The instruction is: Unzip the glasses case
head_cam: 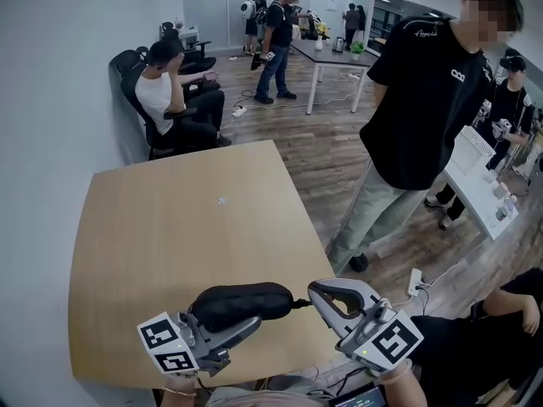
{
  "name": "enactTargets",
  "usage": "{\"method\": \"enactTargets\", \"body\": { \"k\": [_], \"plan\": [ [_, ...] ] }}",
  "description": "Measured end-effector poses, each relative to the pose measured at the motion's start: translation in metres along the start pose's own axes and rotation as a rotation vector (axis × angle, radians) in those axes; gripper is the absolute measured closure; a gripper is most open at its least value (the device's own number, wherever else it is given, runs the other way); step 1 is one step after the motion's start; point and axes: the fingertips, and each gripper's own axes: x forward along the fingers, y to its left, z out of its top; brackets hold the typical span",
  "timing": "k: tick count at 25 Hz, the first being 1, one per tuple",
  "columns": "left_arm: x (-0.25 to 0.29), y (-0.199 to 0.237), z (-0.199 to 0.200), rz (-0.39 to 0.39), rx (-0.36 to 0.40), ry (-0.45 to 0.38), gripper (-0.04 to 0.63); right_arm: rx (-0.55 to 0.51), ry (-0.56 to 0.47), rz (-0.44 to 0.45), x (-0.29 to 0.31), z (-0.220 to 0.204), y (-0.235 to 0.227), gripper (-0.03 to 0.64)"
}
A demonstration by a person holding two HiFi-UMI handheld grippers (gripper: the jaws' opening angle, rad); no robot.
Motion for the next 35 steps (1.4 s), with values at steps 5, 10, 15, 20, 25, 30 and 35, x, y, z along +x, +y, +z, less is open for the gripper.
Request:
{"method": "enactTargets", "body": {
  "k": [5,10,15,20,25,30,35],
  "plan": [
    [-0.006,-0.003,0.008,0.018,-0.001,-0.072,0.391,-0.03,-0.008,-0.027,-0.011,0.004,-0.002,0.601],
    [-0.006,-0.006,0.014,0.014,-0.024,-0.105,0.391,-0.01,0.042,-0.087,-0.023,-0.009,-0.008,0.602],
    [-0.004,-0.008,0.011,0.016,-0.048,-0.126,0.391,-0.039,0.095,-0.11,-0.033,-0.016,-0.011,0.603],
    [0.001,-0.01,0.012,0.011,-0.058,-0.135,0.391,-0.039,0.052,-0.138,-0.043,-0.014,-0.014,0.603],
    [0.012,-0.014,0.006,-0.003,-0.069,-0.14,0.391,-0.027,0.089,-0.18,-0.06,-0.021,-0.022,0.603],
    [0.023,-0.015,0.001,-0.007,-0.078,-0.15,0.391,-0.036,0.086,-0.201,-0.07,-0.026,-0.027,0.603],
    [0.038,-0.019,-0.005,-0.004,-0.092,-0.153,0.391,-0.048,0.097,-0.201,-0.082,-0.029,-0.034,0.603]
  ]
}}
